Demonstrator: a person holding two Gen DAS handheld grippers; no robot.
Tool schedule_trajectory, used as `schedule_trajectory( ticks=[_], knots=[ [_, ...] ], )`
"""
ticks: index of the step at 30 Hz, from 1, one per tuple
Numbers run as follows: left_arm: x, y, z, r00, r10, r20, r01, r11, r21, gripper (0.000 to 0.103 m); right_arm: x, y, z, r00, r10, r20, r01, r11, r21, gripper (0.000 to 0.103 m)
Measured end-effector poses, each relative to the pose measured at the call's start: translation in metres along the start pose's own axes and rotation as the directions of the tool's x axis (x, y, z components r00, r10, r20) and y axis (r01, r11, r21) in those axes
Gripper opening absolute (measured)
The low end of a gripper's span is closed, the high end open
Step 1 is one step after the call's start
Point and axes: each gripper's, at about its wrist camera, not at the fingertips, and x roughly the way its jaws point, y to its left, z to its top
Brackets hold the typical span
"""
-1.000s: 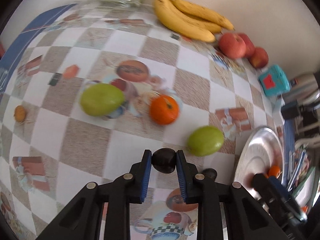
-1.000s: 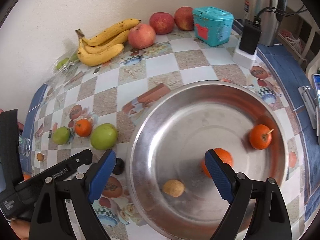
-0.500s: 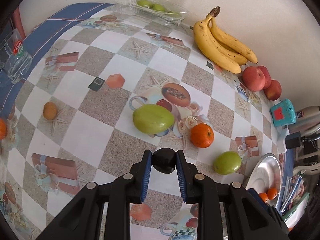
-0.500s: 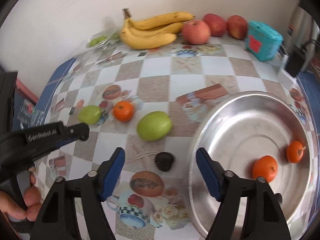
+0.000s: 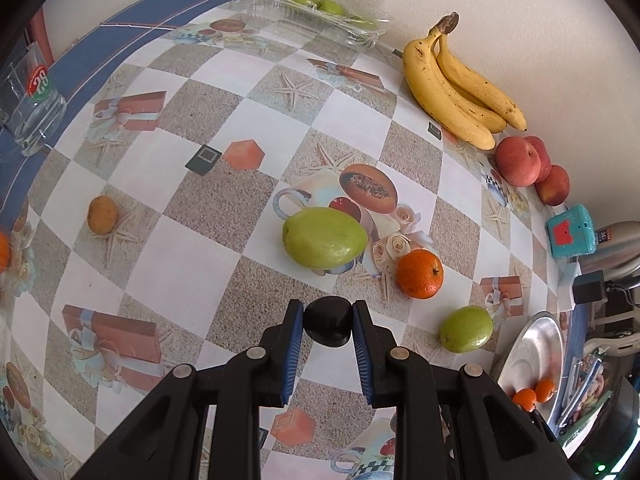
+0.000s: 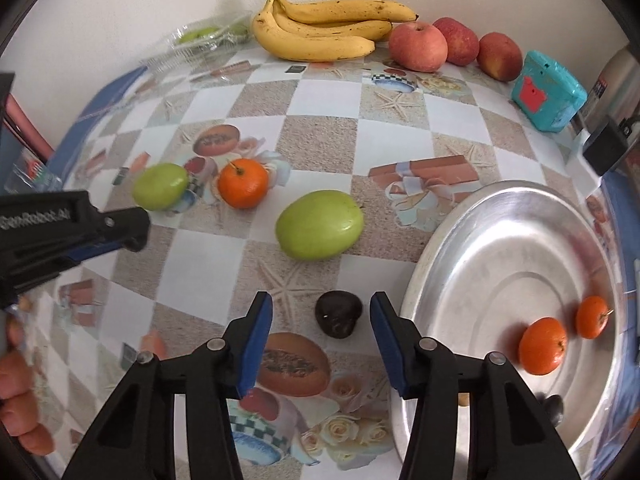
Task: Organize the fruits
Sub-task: 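Close the left gripper on a dark plum while the right grasps another dark plum, then carry both dark plums over the steel bowl with both grippers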
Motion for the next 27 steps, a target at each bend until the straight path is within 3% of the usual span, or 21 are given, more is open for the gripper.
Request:
schedule_trajectory(
  ticks=[9,16,27],
  knots=[
    [0.000,0.001,0.000,1.000,-0.006,-0.002,0.006,1.000,-0.003,0.027,0.008,0.016,-0.001,0.990,-0.143,0.009,0.143,0.983,-0.113,0.045],
    [0.000,0.001,0.000,1.000,-0.005,-0.003,0.005,1.000,-0.004,0.027,0.014,0.026,-0.005,0.980,-0.200,0.010,0.199,0.964,-0.176,0.034],
    [0.000,0.003,0.000,1.000,-0.002,-0.002,0.002,1.000,-0.012,0.027,0.014,0.018,-0.005,0.983,-0.183,0.013,0.183,0.971,-0.154,0.026]
  ],
)
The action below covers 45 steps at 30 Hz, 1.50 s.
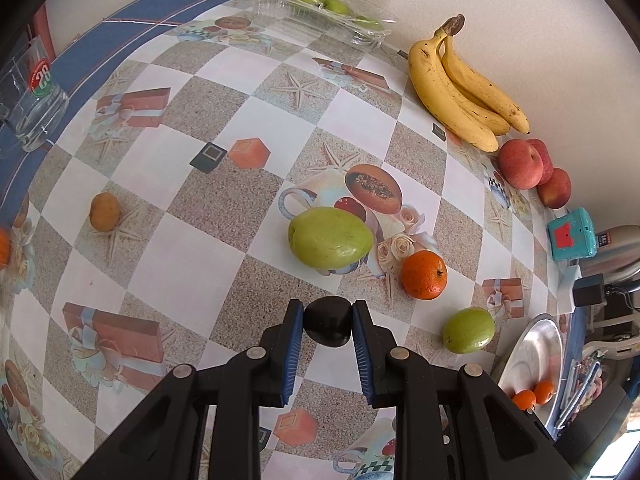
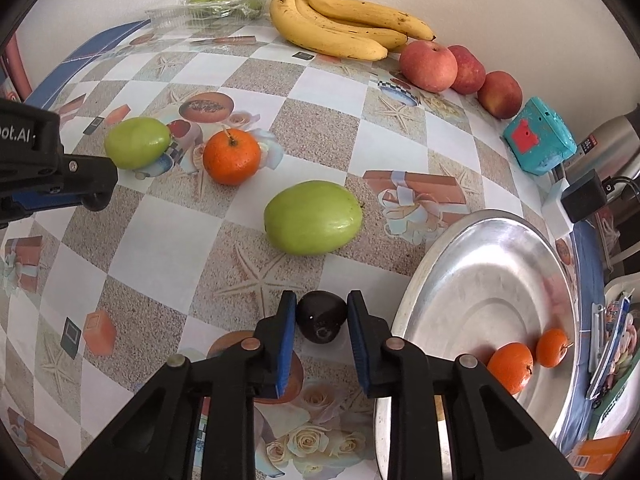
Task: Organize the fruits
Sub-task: 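Carry both dark plums over the steel bowl with both grippers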
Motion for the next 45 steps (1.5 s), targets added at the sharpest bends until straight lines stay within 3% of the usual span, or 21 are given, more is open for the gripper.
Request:
schedule_trajectory(
  ticks=[8,15,20,26,31,36,40,45],
  knots=[
    [0.000,0.001,0.000,1.000,-0.002,-0.002,0.002,1.000,-0.003,0.027,-0.007,-0.005,0.003,0.996,0.086,0.023,-0.087,0.995,0.049,0.026],
    [-0.004,0.001,0.001,1.000,-0.007,0.008,0.007,1.000,-0.005,0.027,-0.030,-0.009,0.011,0.971,0.224,0.082,-0.233,0.964,0.124,0.026],
    [-0.009,-0.004,0.002,1.000,-0.005,0.020,0.005,1.000,0.006,0.027,-0.048,-0.015,0.015,0.962,0.243,0.127,-0.260,0.955,0.140,0.026],
    [-0.009,-0.026,-0.006,1.000,-0.012,0.014,0.011,0.998,0.066,0.027,-0.050,-0.044,0.015,0.966,0.217,0.137,-0.242,0.948,0.207,0.026],
    [-0.007,-0.054,-0.016,1.000,-0.018,0.001,0.018,0.990,0.143,0.027,-0.046,-0.092,0.007,0.970,0.204,0.135,-0.238,0.912,0.333,0.026],
    [-0.005,-0.086,-0.029,1.000,-0.027,-0.015,0.030,0.974,0.226,0.027,-0.042,-0.135,-0.007,0.982,0.145,0.120,-0.182,0.890,0.418,0.026],
    [-0.007,-0.115,-0.042,0.999,-0.040,-0.016,0.043,0.951,0.306,0.027,-0.041,-0.169,-0.019,0.985,0.121,0.121,-0.165,0.855,0.492,0.026],
    [-0.011,-0.150,-0.060,0.997,-0.074,-0.002,0.068,0.901,0.428,0.027,-0.046,-0.206,-0.036,0.985,0.096,0.141,-0.160,0.802,0.575,0.026]
  ],
)
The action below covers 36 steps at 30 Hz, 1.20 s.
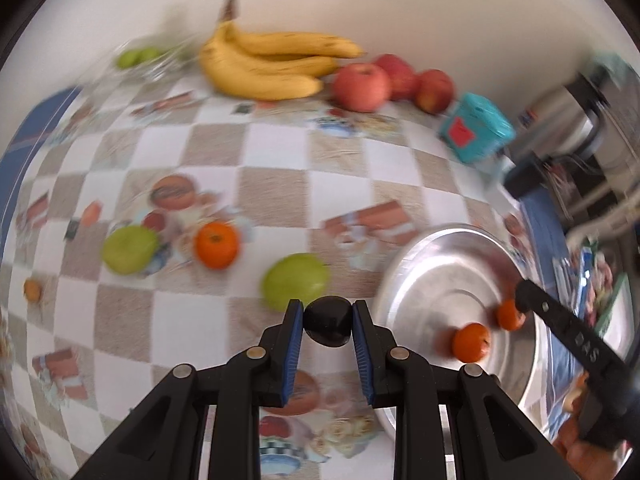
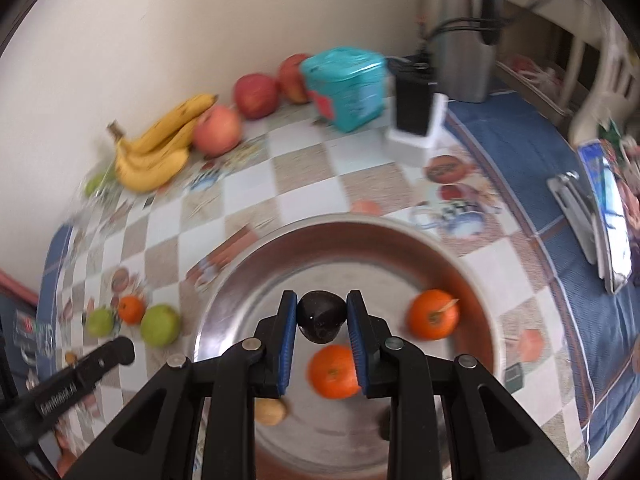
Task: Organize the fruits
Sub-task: 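Carry both dark plums over the steel bowl with both grippers, then open both grippers to drop the dark plums into the bowl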
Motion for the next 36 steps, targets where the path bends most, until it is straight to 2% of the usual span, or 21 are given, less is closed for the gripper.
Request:
schedule_trajectory(
  ticks=[7,12,16,22,24,25,28,32,36],
  knots=[
    [0.009,-0.046,-0.010,1.000,-0.008,0.002,0.008,0.988,0.157,0.027,-0.006,-0.018,0.005,1.000,-0.015,0.021,0.014,1.000,0.026,0.026],
    [0.031,-0.067,-0.024,0.999,0.032,-0.039,-0.022,0.973,0.231,0.027,0.004,-0.020,0.001,1.000,-0.011,-0.014,0.011,1.000,0.026,0.026],
    [0.041,-0.072,-0.032,0.997,0.049,-0.061,-0.032,0.967,0.252,0.027,0.018,-0.021,-0.006,0.997,-0.020,-0.071,0.021,1.000,0.023,0.026],
    [0.046,-0.077,-0.036,0.995,0.069,-0.068,-0.048,0.960,0.277,0.030,0.025,-0.023,-0.010,0.993,-0.030,-0.110,0.033,0.999,0.027,0.027],
    [0.046,-0.077,-0.036,0.995,0.067,-0.069,-0.046,0.960,0.276,0.038,0.025,-0.023,-0.009,0.993,-0.029,-0.114,0.033,0.999,0.025,0.031],
    [0.045,-0.078,-0.036,0.996,0.067,-0.067,-0.045,0.960,0.277,0.043,0.024,-0.022,-0.009,0.993,-0.034,-0.114,0.037,0.999,0.023,0.036],
    [0.041,-0.080,-0.035,0.996,0.066,-0.054,-0.048,0.958,0.284,0.048,0.022,-0.021,-0.007,0.994,-0.039,-0.107,0.042,0.999,0.020,0.038],
    [0.032,-0.078,-0.030,0.998,0.051,-0.040,-0.038,0.961,0.275,0.059,0.015,-0.019,-0.003,0.995,-0.038,-0.089,0.040,0.999,0.022,0.039],
    [0.025,-0.071,-0.023,0.998,0.050,-0.027,-0.042,0.969,0.243,0.070,0.006,-0.014,0.000,0.997,-0.036,-0.065,0.036,0.999,0.009,0.050]
  ],
)
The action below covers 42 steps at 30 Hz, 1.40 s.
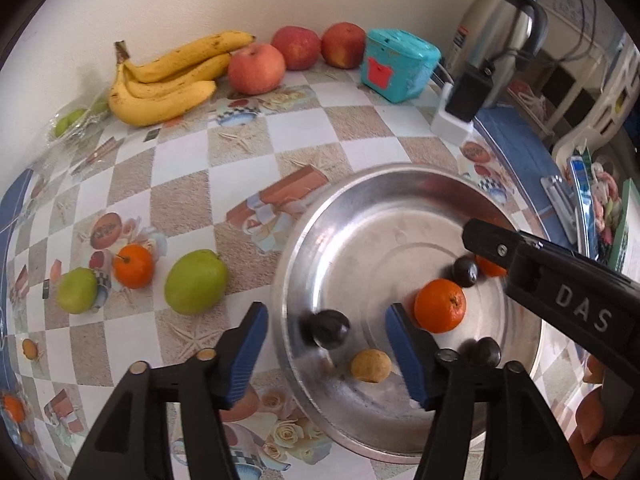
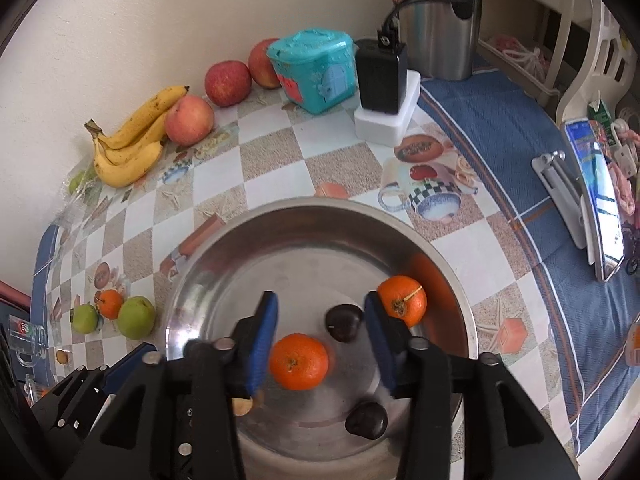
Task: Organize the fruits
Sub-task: 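Open both grippers to drop the dark plums into the bowl, then withdraw both grippers from the bowl toward the green pears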
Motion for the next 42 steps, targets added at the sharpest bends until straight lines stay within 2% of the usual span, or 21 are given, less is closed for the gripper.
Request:
schedule_trajectory(
  ticks=[4,8,12,28,32,34,37,42],
  knots=[
    [-0.008,0.017,0.004,1.000,0.017,0.021,-0.015,0.998,-0.068,0.080,-0.006,0.003,0.002,1.000,-0.002,0.011,0.002,1.000,-0.006,0.063],
    [-0.015,0.051,0.005,0.997,0.071,0.018,-0.065,0.973,-0.220,0.092,-0.007,0.004,0.001,1.000,-0.014,0.005,0.014,1.000,-0.012,0.069],
    [-0.021,0.079,0.003,0.993,0.115,0.025,-0.102,0.949,-0.299,0.095,-0.005,0.005,-0.001,1.000,-0.024,-0.009,0.024,1.000,-0.013,0.070],
    [-0.040,0.144,-0.006,0.977,0.212,0.017,-0.194,0.921,-0.337,0.102,-0.004,0.037,-0.007,1.000,0.000,-0.028,-0.003,0.996,-0.086,0.070],
    [-0.041,0.158,-0.010,0.976,0.219,0.010,-0.202,0.914,-0.351,0.103,0.001,0.046,-0.010,0.999,0.015,-0.041,-0.020,0.994,-0.107,0.080],
    [-0.041,0.162,-0.011,0.970,0.244,0.006,-0.228,0.914,-0.335,0.103,0.003,0.050,-0.012,0.999,0.016,-0.045,-0.021,0.992,-0.121,0.080],
    [-0.041,0.170,-0.013,0.960,0.279,0.001,-0.263,0.910,-0.320,0.103,0.005,0.057,-0.013,0.999,0.001,-0.039,-0.007,0.989,-0.148,0.093],
    [-0.045,0.188,-0.017,0.960,0.280,0.000,-0.262,0.900,-0.347,0.103,0.001,0.070,-0.014,1.000,0.005,0.004,-0.004,0.979,-0.202,0.093]
  ],
)
